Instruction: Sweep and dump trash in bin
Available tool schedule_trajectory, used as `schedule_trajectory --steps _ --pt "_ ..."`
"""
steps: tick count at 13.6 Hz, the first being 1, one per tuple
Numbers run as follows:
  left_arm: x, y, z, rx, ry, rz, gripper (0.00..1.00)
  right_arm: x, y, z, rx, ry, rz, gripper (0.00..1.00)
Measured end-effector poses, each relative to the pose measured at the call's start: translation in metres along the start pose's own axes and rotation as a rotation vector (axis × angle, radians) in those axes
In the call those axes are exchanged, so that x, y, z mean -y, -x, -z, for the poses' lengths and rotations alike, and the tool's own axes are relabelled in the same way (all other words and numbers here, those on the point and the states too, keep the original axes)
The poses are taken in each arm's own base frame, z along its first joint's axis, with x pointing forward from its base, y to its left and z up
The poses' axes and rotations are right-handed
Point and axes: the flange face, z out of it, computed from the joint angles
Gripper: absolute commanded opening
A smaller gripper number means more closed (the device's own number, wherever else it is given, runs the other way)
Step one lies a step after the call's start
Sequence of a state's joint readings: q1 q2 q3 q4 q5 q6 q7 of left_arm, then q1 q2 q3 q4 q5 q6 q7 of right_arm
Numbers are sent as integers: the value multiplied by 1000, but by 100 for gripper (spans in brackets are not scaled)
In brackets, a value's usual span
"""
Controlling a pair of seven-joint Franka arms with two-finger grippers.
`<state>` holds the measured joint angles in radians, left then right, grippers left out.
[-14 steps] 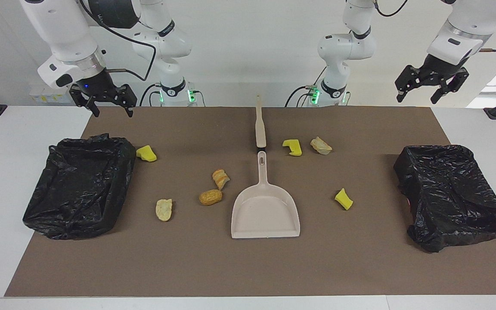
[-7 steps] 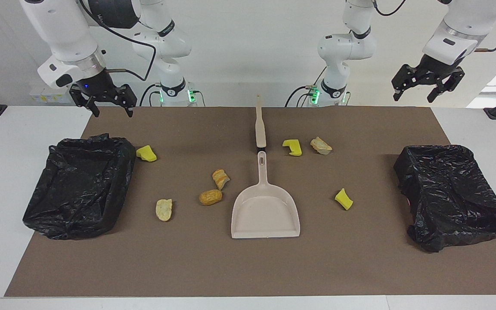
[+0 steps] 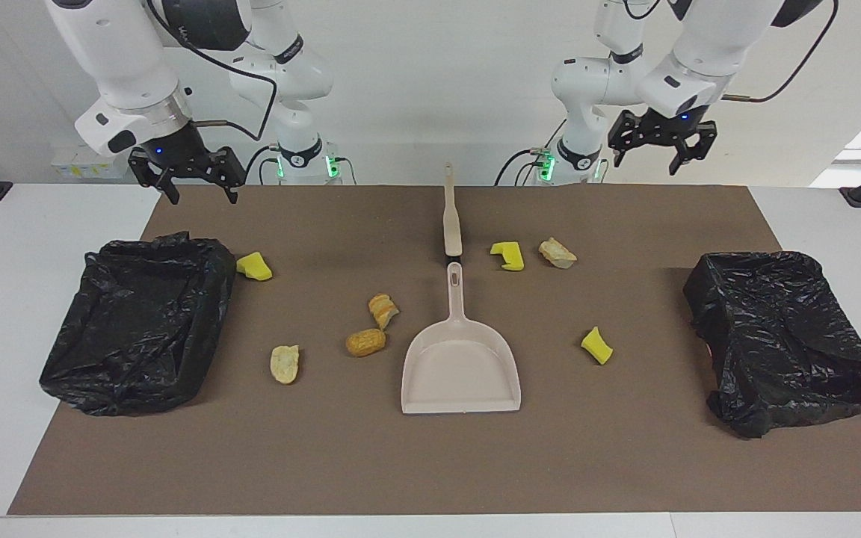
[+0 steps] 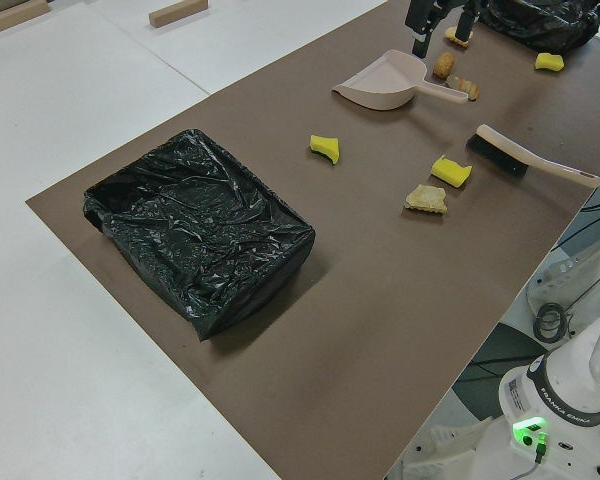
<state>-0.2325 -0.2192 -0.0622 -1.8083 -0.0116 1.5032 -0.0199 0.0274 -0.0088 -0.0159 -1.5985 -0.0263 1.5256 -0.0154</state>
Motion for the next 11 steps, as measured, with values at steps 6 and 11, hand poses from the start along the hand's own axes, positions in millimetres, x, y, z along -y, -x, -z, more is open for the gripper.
schedule_trajectory --steps 6,11 --pt "-130 28 -103 3 -29 26 100 36 -28 -38 59 2 42 100" --pt "-211 69 -172 15 -46 -18 100 84 -62 -59 41 -10 34 100"
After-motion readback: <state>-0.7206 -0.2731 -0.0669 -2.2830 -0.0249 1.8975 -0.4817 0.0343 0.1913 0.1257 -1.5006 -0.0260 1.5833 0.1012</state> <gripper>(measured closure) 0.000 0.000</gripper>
